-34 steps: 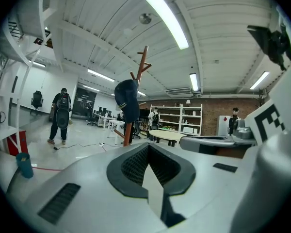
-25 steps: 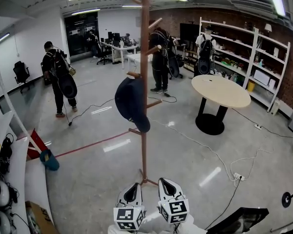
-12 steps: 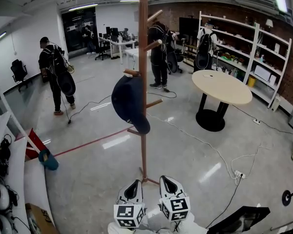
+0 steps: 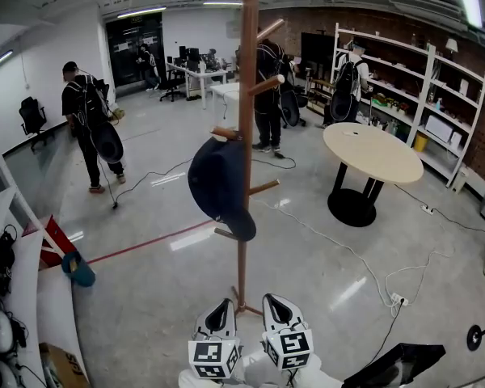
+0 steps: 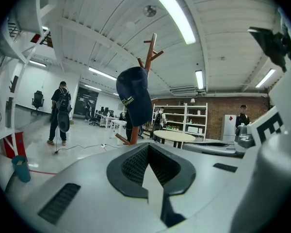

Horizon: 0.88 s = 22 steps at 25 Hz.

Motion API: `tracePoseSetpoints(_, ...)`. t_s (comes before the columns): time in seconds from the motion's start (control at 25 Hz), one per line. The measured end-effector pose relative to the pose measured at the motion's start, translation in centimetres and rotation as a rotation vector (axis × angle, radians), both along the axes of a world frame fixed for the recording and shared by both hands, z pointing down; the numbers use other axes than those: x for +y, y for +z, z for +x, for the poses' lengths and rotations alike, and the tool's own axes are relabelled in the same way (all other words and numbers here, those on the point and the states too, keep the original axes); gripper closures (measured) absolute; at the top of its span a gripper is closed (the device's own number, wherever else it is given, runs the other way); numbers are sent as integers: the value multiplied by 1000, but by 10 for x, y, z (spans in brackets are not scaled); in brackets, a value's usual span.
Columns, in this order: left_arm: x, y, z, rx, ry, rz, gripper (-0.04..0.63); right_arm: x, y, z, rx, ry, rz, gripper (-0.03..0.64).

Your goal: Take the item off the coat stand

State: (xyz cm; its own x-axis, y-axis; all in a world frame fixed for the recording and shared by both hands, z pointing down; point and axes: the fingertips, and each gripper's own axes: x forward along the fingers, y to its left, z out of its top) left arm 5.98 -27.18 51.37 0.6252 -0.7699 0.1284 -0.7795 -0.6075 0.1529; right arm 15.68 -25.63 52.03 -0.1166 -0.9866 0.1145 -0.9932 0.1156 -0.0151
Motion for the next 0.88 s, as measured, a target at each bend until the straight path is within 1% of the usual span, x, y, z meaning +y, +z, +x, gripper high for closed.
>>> tracePoseSetpoints(0.2, -23, -4, 8, 2, 5, 8, 595, -22, -9, 8, 27, 8, 23, 607)
tracePoseSetpoints(0.6, -75, -11, 13, 12, 22, 34, 595, -72, -17, 10, 42, 15, 42, 607)
tracePoseSetpoints(0.88, -99, -7, 10, 17, 24, 37, 595, -86, -16, 9, 43, 41, 61, 607)
